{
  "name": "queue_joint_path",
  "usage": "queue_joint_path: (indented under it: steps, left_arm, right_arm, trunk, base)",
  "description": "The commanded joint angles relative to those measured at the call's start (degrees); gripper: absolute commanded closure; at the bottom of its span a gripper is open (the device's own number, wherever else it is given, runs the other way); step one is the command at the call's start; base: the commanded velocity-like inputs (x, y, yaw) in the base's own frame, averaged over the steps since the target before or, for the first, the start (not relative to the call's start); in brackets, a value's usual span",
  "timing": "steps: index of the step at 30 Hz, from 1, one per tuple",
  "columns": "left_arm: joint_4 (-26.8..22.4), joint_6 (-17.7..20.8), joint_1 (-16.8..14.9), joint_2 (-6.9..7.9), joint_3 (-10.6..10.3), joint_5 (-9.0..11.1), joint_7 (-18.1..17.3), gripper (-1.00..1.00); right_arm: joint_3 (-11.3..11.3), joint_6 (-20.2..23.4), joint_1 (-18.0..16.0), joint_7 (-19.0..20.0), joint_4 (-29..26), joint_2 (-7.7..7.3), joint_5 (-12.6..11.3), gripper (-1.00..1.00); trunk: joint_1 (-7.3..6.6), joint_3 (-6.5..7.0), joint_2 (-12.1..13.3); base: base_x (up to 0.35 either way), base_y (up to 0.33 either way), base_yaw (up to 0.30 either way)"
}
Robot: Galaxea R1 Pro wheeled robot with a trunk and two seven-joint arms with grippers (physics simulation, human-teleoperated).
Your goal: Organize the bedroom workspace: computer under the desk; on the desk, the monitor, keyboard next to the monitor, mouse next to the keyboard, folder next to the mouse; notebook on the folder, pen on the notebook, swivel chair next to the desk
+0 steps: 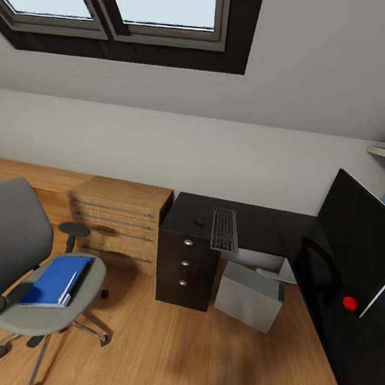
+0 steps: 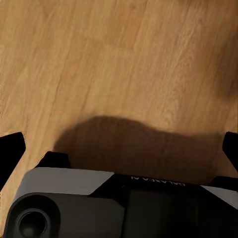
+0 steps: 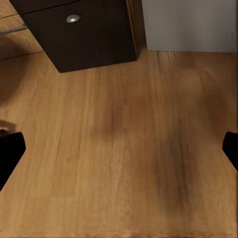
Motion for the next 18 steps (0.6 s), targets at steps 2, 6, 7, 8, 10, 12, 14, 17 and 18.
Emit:
queue_joint_path:
  steps: [2,6,7,8,10,12,14,17,18]
  left_arm:
    - [-0.1,0.2,0.0,0.06,-0.3,0.4,0.5,-1.0]
    - [-0.1,0.2,0.0,0.09,-0.3,0.4,0.5,-1.0]
    - [-0.1,0.2,0.0,0.07,-0.3,0.4,0.5,-1.0]
    - [-0.1,0.2,0.0,0.07,-0.3,0.4,0.5,-1.0]
    - [-0.1,0.2,0.0,0.05,-0.3,0.4,0.5,-1.0]
    - [-0.1,0.2,0.0,0.04,-0.3,0.4,0.5,-1.0]
    - [-0.1,0.2,0.0,0.04,-0.3,0.4,0.5,-1.0]
    - [-0.1,0.2,0.0,0.03,-0.3,0.4,0.5,-1.0]
    - [-0.1,0.2,0.0,0.03,-0.3,0.4,0.5,-1.0]
  right_arm:
    - [0.2,-0.2,0.0,0.4,0.1,0.0,-0.6,-1.0]
    - [0.2,-0.2,0.0,0.4,0.1,-0.01,-0.6,-1.0]
    - [0.2,-0.2,0.0,0.4,0.1,-0.01,-0.6,-1.0]
    - [0.2,-0.2,0.0,0.5,0.1,0.0,-0.5,-1.0]
    - [0.2,-0.2,0.0,0.5,0.1,-0.02,-0.4,-1.0]
    - [0.2,-0.2,0.0,0.5,0.1,-0.03,-0.4,-1.0]
    - [0.3,-0.2,0.0,0.5,0.1,-0.06,-0.3,-1.0]
    - [0.3,-0.2,0.0,0.5,0.1,-0.07,-0.3,-1.0]
    - [0.4,-0.2,0.0,0.5,0.1,-0.06,-0.3,-1.0]
  trunk:
    - [-0.04,-0.06,0.0]
    - [-0.04,-0.06,0.0]
    - [-0.04,-0.06,0.0]
    - [-0.04,-0.06,0.0]
    - [-0.04,-0.06,0.0]
    - [-0.04,-0.06,0.0]
    - [-0.04,-0.06,0.0]
    - [-0.04,-0.06,0.0]
    - [-0.04,-0.06,0.0]
  base:
    - [-0.338,0.0,0.0]
    - [-0.338,0.0,0.0]
    - [-0.338,-0.007,0.0]
    - [-0.335,-0.049,0.0]
    - [-0.326,-0.096,0.0]
    - [-0.315,-0.139,0.0]
    - [-0.309,-0.161,0.0]
    - [-0.305,-0.172,0.0]
    - [-0.303,-0.174,0.0]
